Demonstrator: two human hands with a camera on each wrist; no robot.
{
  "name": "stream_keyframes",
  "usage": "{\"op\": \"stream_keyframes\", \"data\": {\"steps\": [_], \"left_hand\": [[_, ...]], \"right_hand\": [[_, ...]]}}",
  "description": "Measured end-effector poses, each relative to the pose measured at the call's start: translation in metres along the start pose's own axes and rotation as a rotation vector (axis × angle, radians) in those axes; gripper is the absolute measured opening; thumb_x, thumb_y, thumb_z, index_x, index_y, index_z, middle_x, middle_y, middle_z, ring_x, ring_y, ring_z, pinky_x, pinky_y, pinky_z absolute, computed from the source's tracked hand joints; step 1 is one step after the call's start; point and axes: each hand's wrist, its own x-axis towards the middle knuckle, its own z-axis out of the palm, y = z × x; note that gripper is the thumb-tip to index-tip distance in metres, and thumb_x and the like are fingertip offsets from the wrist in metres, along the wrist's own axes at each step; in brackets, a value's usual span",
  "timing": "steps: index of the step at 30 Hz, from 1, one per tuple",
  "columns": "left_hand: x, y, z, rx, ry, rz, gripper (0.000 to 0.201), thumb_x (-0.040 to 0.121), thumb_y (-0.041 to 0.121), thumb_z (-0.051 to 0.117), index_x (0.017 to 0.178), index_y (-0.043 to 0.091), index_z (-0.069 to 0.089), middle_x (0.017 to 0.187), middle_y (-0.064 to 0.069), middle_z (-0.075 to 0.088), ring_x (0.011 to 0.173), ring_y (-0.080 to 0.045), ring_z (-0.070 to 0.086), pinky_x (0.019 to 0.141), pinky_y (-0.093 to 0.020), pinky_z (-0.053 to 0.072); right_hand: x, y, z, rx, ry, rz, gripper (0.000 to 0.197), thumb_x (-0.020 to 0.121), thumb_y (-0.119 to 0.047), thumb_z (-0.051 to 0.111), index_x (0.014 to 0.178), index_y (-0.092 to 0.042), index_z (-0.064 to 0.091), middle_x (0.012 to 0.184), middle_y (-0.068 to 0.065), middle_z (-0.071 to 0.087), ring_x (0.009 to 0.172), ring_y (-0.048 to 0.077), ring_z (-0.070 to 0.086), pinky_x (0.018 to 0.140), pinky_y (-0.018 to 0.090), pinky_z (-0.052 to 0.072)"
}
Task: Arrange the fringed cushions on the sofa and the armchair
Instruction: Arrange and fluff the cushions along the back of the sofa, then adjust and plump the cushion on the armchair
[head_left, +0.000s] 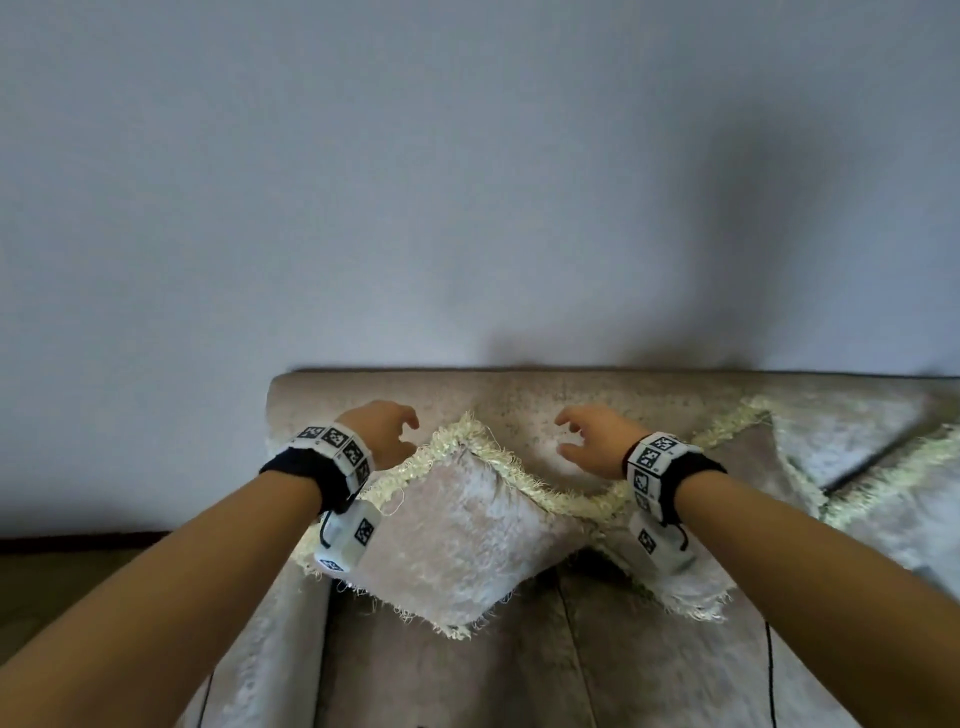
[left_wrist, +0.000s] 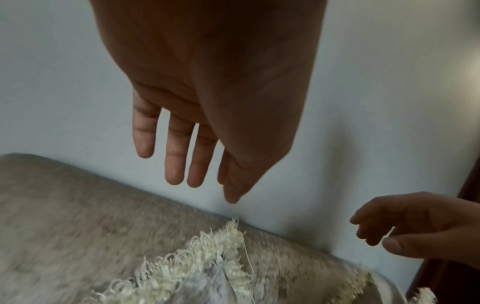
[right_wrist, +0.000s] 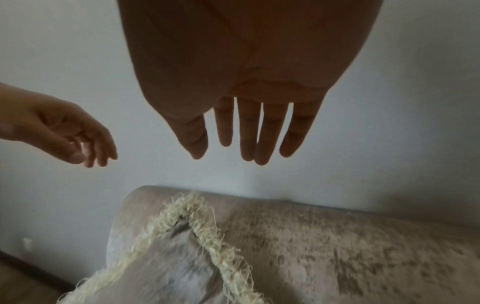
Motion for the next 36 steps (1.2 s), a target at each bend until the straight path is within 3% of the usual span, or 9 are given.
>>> {"op": "stream_keyframes", "data": {"steps": [4, 9, 15, 20, 24, 31, 36], "left_hand": [[-0.035, -0.012, -0.013, -0.019, 0.054, -0.087, 0.038, 0.090, 0.042, 0.059, 0.126, 0.031, 0.055, 0.120, 0.007, 0.062, 0.107, -0.016, 0.058, 0.093, -0.034, 0.048], [-0.108, -0.019, -0.018, -0.026, 0.142, -0.254, 0.039, 0.090, 0.044, 0.057, 0.127, 0.032, 0.054, 0.120, 0.008, 0.060, 0.109, -0.016, 0.058, 0.091, -0.033, 0.048], [-0.233, -0.013, -0.008, -0.066, 0.272, -0.564, 0.037, 0.087, 0.044, 0.056, 0.123, 0.033, 0.056, 0.117, 0.006, 0.061, 0.106, -0.018, 0.059, 0.088, -0.036, 0.050], [-0.358, -0.004, 0.015, -0.090, 0.388, -0.845, 0.032, 0.079, 0.045, 0.055, 0.109, 0.035, 0.062, 0.108, 0.009, 0.065, 0.102, -0.019, 0.063, 0.087, -0.035, 0.053], [-0.471, 0.002, 0.023, -0.062, 0.393, -1.012, 0.032, 0.081, 0.046, 0.058, 0.112, 0.037, 0.064, 0.108, 0.010, 0.065, 0.102, -0.017, 0.063, 0.085, -0.031, 0.052], [-0.666, 0.006, 0.057, -0.124, 0.500, -1.326, 0.031, 0.085, 0.047, 0.059, 0.114, 0.036, 0.061, 0.108, 0.009, 0.059, 0.096, -0.016, 0.060, 0.081, -0.033, 0.053], [-0.799, 0.011, 0.095, -0.135, 0.522, -1.542, 0.027, 0.082, 0.037, 0.052, 0.107, 0.035, 0.064, 0.109, 0.007, 0.059, 0.092, -0.018, 0.056, 0.081, -0.033, 0.050]], "right_hand": [[-0.009, -0.012, -0.026, -0.067, 0.052, -0.075, 0.044, 0.093, -0.038, 0.058, 0.134, -0.021, 0.053, 0.128, 0.003, 0.062, 0.111, 0.021, 0.060, 0.093, 0.033, 0.048], [-0.018, -0.040, -0.043, -0.076, 0.099, -0.243, 0.044, 0.091, -0.045, 0.058, 0.131, -0.026, 0.054, 0.127, -0.001, 0.062, 0.110, 0.019, 0.060, 0.092, 0.034, 0.050], [-0.040, -0.108, -0.027, -0.068, 0.096, -0.536, 0.047, 0.090, -0.039, 0.060, 0.134, -0.025, 0.052, 0.133, 0.000, 0.059, 0.115, 0.020, 0.059, 0.095, 0.035, 0.048], [-0.078, -0.183, 0.002, -0.056, 0.058, -0.796, 0.042, 0.090, -0.040, 0.061, 0.128, -0.023, 0.056, 0.119, -0.002, 0.061, 0.104, 0.017, 0.059, 0.087, 0.030, 0.046], [-0.129, -0.249, 0.029, -0.035, 0.022, -0.956, 0.028, 0.087, -0.043, 0.063, 0.112, -0.031, 0.061, 0.098, -0.013, 0.060, 0.095, 0.014, 0.062, 0.084, 0.035, 0.052], [-0.240, -0.389, 0.073, -0.066, -0.048, -1.228, 0.027, 0.085, -0.044, 0.064, 0.109, -0.032, 0.063, 0.096, -0.011, 0.062, 0.095, 0.017, 0.062, 0.086, 0.035, 0.052], [-0.340, -0.499, 0.114, -0.054, -0.056, -1.432, 0.024, 0.087, -0.045, 0.064, 0.108, -0.033, 0.062, 0.096, -0.012, 0.062, 0.090, 0.013, 0.061, 0.077, 0.032, 0.051]]}}
